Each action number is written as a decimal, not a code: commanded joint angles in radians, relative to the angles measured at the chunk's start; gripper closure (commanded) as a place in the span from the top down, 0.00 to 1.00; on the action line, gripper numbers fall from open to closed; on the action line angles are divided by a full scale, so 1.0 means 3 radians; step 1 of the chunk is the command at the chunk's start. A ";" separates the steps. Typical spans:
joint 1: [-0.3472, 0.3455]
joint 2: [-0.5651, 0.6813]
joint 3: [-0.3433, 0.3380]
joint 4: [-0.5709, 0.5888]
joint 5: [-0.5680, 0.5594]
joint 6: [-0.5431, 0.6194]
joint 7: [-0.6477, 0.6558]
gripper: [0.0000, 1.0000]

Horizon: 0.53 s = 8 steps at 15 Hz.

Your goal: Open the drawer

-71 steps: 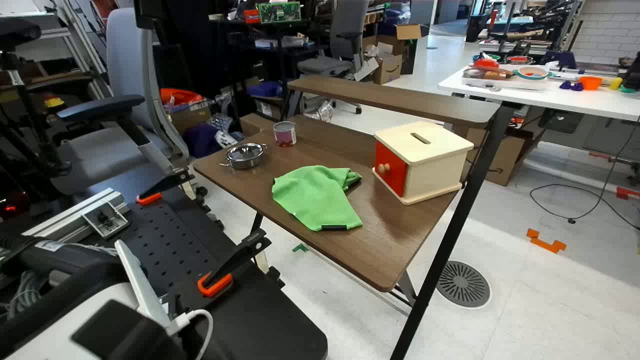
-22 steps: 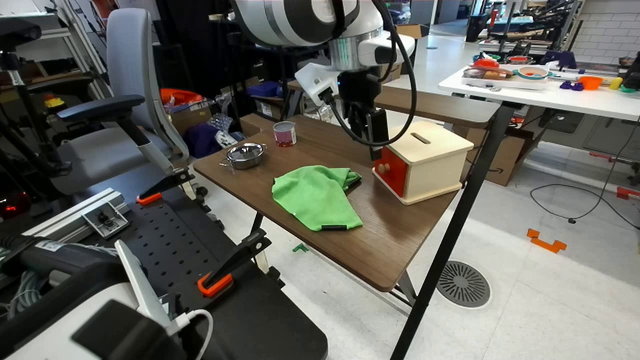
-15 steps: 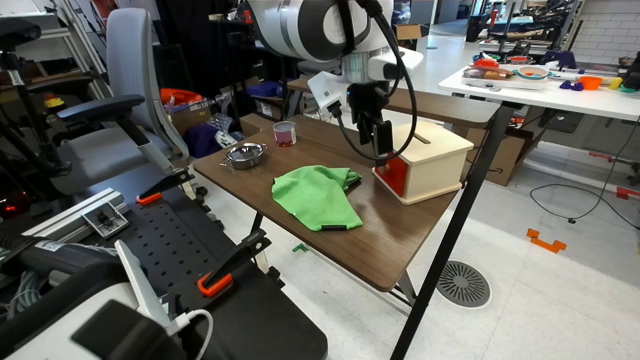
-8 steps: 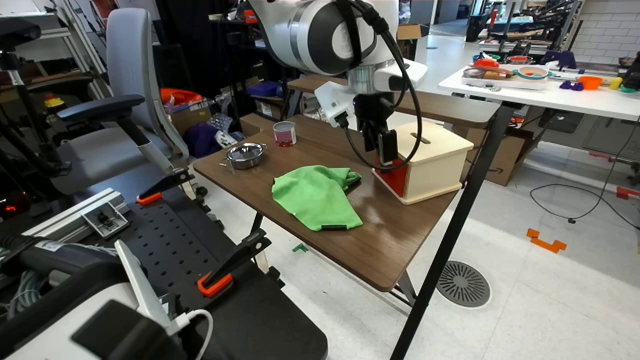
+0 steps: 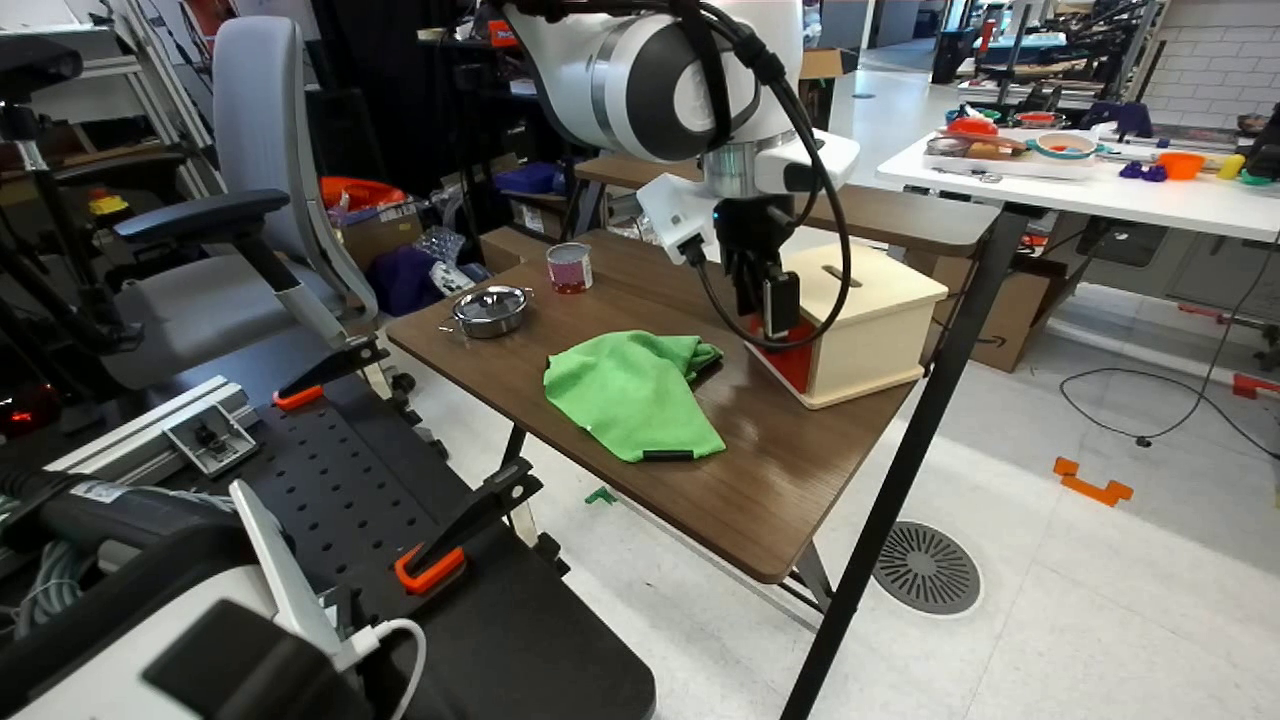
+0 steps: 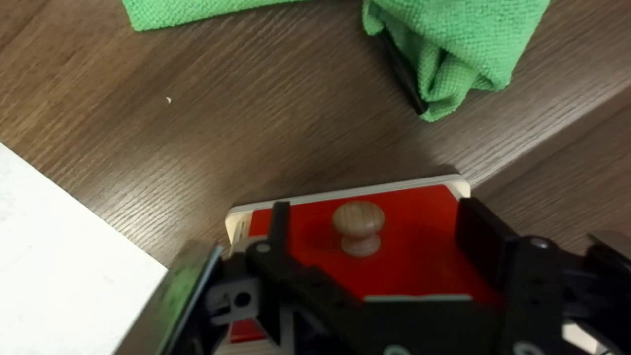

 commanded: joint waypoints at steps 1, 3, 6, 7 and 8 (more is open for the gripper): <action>0.0030 0.0096 -0.0052 0.0141 0.0050 -0.0049 -0.0010 0.53; 0.0034 0.0106 -0.0061 0.0144 0.0043 -0.0047 -0.0011 0.37; 0.0039 0.0130 -0.0082 0.0167 0.0036 -0.0057 -0.0006 0.15; 0.0044 0.0136 -0.0092 0.0171 0.0033 -0.0058 -0.0001 0.08; 0.0048 0.0133 -0.0100 0.0167 0.0030 -0.0068 0.0002 0.03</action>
